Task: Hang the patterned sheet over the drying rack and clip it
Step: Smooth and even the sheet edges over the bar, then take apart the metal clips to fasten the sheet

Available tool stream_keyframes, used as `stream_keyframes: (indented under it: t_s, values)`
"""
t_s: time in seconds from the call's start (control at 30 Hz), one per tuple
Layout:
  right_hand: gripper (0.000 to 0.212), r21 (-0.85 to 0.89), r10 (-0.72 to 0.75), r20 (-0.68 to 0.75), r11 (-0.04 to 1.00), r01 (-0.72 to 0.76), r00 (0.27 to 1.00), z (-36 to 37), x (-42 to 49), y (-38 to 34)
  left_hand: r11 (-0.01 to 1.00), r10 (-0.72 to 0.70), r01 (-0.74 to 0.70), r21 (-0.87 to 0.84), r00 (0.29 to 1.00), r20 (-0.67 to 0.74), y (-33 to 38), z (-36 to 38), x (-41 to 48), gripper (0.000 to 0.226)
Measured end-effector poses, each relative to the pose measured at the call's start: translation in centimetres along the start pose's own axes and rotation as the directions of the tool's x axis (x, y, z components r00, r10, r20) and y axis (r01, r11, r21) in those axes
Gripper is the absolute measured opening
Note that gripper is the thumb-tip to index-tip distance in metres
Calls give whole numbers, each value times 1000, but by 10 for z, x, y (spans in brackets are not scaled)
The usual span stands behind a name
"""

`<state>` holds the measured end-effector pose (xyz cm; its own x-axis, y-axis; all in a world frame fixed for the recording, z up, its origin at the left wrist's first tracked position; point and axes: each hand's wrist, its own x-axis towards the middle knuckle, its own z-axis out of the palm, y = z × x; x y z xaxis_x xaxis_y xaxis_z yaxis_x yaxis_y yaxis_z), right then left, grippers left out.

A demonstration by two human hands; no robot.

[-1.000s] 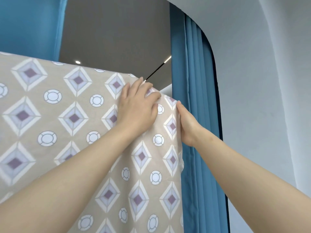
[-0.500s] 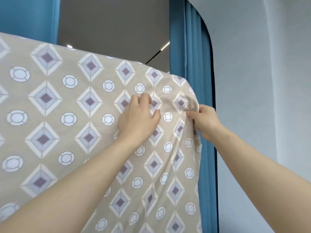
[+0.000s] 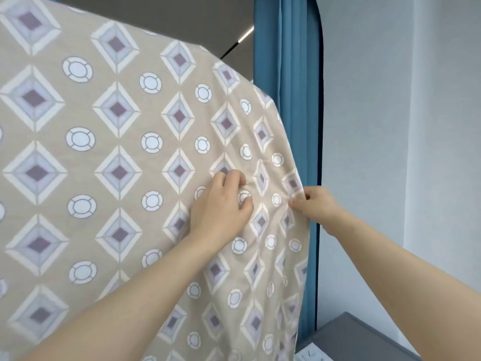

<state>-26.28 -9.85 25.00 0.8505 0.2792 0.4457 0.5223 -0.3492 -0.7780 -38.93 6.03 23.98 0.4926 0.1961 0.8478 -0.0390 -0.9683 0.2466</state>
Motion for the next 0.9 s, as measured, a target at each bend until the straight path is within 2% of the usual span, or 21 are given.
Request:
stream_keyframes:
  t_s: [0.03,0.07,0.13,0.17,0.2,0.3,0.33,0.4,0.47,0.53,0.63,0.73,0.9]
  values:
    - [21,56,-6,-59,998,9,998,0,-2,3,1000,19,-19,-1,1000,5,1,2,-3,25]
    - [18,80,-7,-43,997,11,999,-1,-5,7,999,35,-35,3,999,14,2,4,-6,25]
    - [16,18,33,122,999,-36,992,1,-13,11,999,39,-40,23,998,45,3,10,-10,23]
    - [21,-23,71,168,997,-68,983,3,-16,16,999,48,-49,21,997,56,3,13,-13,23]
    - [24,-42,88,149,996,-83,985,5,-17,22,998,61,-61,0,997,55,5,16,-15,23]
    - [21,50,82,-166,996,-75,983,11,-17,38,998,67,-67,2,996,62,8,24,-24,22]
    - [18,111,108,-210,990,-86,972,13,-18,41,996,76,-79,34,995,70,9,26,-26,21]
    - [10,232,180,-109,961,-151,978,17,-24,43,986,138,-143,80,988,67,11,30,-34,19]
    - [21,315,235,25,921,-231,972,21,-31,44,970,217,-222,95,974,58,15,35,-43,17]
    - [31,342,272,75,897,-281,959,22,-37,48,961,249,-258,97,964,96,20,41,-53,18]
    - [23,332,303,94,889,-317,948,25,-50,59,976,191,-210,50,949,249,28,55,-67,24]
    - [15,316,322,110,886,-340,940,27,-65,75,988,149,-150,-23,927,344,33,70,-80,25]
    - [15,283,391,119,868,-409,913,30,-97,106,982,60,36,-184,870,490,35,94,-106,22]
